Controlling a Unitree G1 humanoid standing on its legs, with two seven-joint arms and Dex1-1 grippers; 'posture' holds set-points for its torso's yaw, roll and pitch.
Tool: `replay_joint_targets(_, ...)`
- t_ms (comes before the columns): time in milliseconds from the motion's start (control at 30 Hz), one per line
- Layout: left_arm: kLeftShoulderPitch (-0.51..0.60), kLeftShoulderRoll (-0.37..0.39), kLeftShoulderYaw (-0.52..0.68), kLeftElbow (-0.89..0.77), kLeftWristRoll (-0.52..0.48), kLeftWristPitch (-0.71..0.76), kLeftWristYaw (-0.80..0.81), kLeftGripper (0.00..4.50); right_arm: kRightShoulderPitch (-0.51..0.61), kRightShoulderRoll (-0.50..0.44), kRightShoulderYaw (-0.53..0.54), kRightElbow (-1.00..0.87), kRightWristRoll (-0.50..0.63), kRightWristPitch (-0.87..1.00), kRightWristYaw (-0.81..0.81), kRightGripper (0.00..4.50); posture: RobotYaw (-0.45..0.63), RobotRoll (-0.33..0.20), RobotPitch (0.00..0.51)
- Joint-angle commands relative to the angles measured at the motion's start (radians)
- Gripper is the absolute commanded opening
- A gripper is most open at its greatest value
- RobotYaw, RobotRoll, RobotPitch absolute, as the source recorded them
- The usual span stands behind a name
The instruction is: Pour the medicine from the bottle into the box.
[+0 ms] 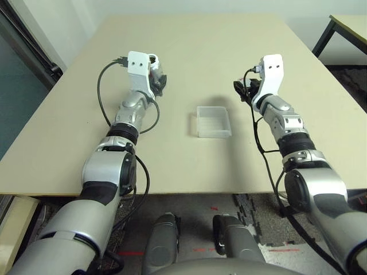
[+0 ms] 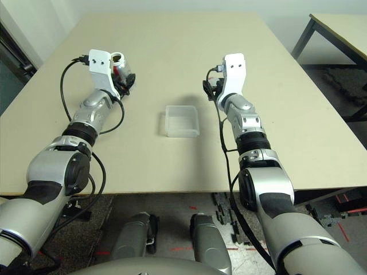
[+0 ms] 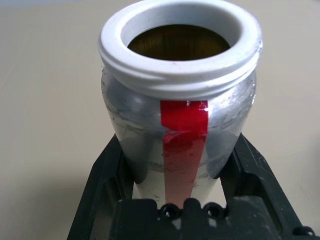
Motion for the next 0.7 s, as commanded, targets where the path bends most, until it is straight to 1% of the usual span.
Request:
replay_joint_targets(33, 0.014, -0.005, 0.001, 0.024, 0.017, -0.004, 0.008, 2.50, 0.026, 0.007, -0.019, 0.061, -0.010, -0.033, -0.026, 2.59, 0.04, 0.000, 0.087)
replay_joint_targets(267, 0.028, -0.007, 0.002, 0.031, 0.022, 0.001, 0.010, 2.50, 0.045, 0.024, -0.017, 0.105, -0.014, -0.036, -0.029, 2.59, 0.04, 0.000, 0.093)
replay_joint_targets(600, 0.028, -0.012, 0.003, 0.042, 0.027, 0.039, 0.000, 2.50, 0.033, 0.023, -0.007, 0.136, -0.026, -0.027, -0.025, 2.59, 0.04, 0.000, 0.086)
replay_joint_targets(667, 0.027, -0.010, 0.005, 0.043, 0.025, 0.042, 0.001, 2.50, 0.031, 0.021, -0.006, 0.137, -0.029, -0.023, -0.024, 3.32, 0.04, 0.000, 0.085)
replay_joint_targets(700, 0.026, -0.010, 0.007, 0.043, 0.024, 0.043, 0.002, 2.50, 0.030, 0.019, -0.006, 0.137, -0.031, -0.022, -0.023, 3.58, 0.04, 0.000, 0.085)
